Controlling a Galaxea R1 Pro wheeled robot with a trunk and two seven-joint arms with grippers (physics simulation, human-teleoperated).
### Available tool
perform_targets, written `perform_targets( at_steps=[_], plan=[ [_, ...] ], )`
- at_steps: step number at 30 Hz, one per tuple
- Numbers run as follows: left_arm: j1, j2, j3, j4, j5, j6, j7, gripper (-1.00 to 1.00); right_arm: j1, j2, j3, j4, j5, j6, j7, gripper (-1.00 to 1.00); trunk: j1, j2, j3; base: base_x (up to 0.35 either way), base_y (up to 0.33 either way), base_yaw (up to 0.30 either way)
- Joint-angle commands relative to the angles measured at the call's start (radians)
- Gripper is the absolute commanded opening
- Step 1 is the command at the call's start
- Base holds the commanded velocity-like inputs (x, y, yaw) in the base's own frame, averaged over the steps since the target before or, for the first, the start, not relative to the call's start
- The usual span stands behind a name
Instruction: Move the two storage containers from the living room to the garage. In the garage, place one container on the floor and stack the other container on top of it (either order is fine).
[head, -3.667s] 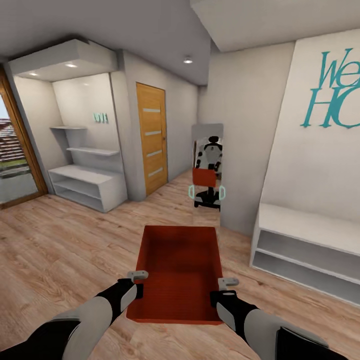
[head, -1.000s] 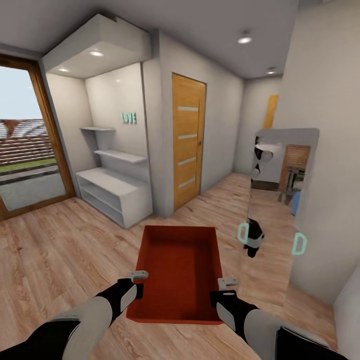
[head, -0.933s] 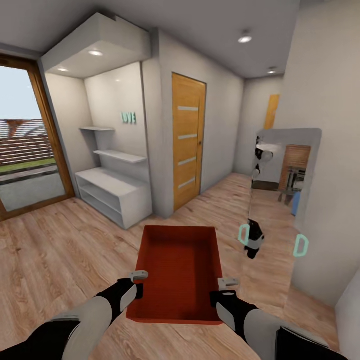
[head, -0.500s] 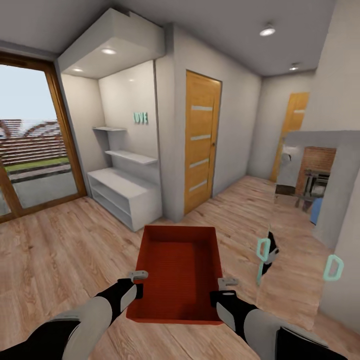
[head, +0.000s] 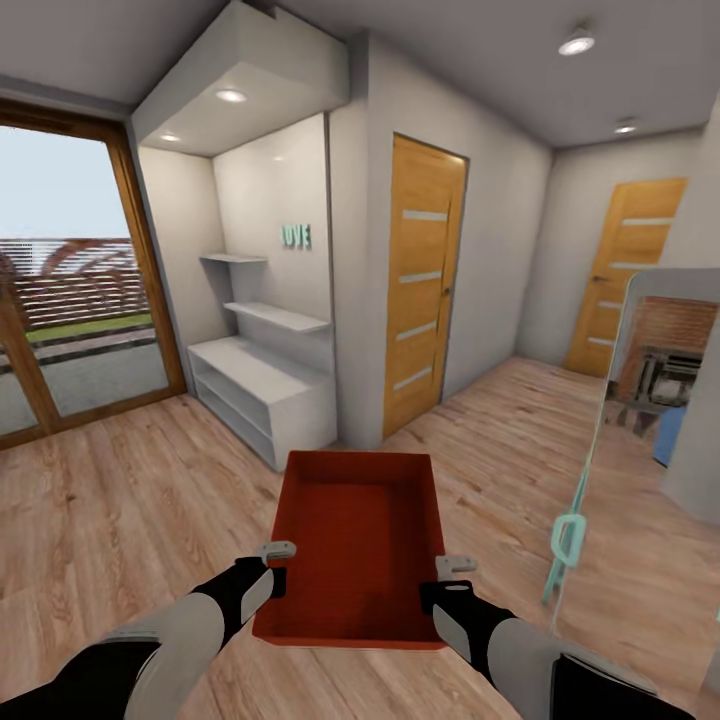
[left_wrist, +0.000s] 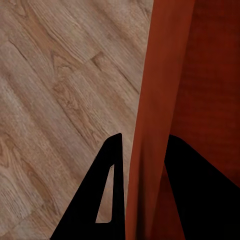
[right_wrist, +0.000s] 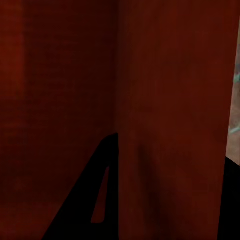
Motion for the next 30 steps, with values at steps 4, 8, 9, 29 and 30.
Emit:
perform_targets(
  at_steps=[4,8,9,29,30],
  plan=[
    [0.001,0.000,-0.034,0.002,0.009,0.006,0.007,-1.00,-0.002,-0.016,-0.014,-0.002,0.020,0.005,-0.009,-1.00,0.001,-0.001,-0.001,0.321,0.000,0.000],
    [0.000,0.000,-0.034,0.002,0.009,0.006,0.007,-1.00,-0.002,-0.016,-0.014,-0.002,0.020,0.005,-0.009,-1.00,0.001,-0.001,-0.001,0.321,0.000,0.000],
    [0.000,0.000,-0.034,0.002,0.009,0.006,0.007,-1.00,-0.002,-0.016,-0.014,-0.002,0.020,0.005,-0.009,-1.00,0.001,-0.001,-0.001,0.321,0.000,0.000],
    [0.000,-0.001,-0.034,0.002,0.009,0.006,0.007,-1.00,-0.002,-0.016,-0.014,-0.002,0.020,0.005,-0.009,-1.00,0.001,-0.001,-0.001,0.321,0.000,0.000],
    [0.000,-0.001,-0.034,0.002,0.009,0.006,0.007,-1.00,-0.002,-0.016,-0.014,-0.002,0.020,0.005,-0.009,-1.00,0.001,-0.001,-0.001,0.321,0.000,0.000]
  ],
)
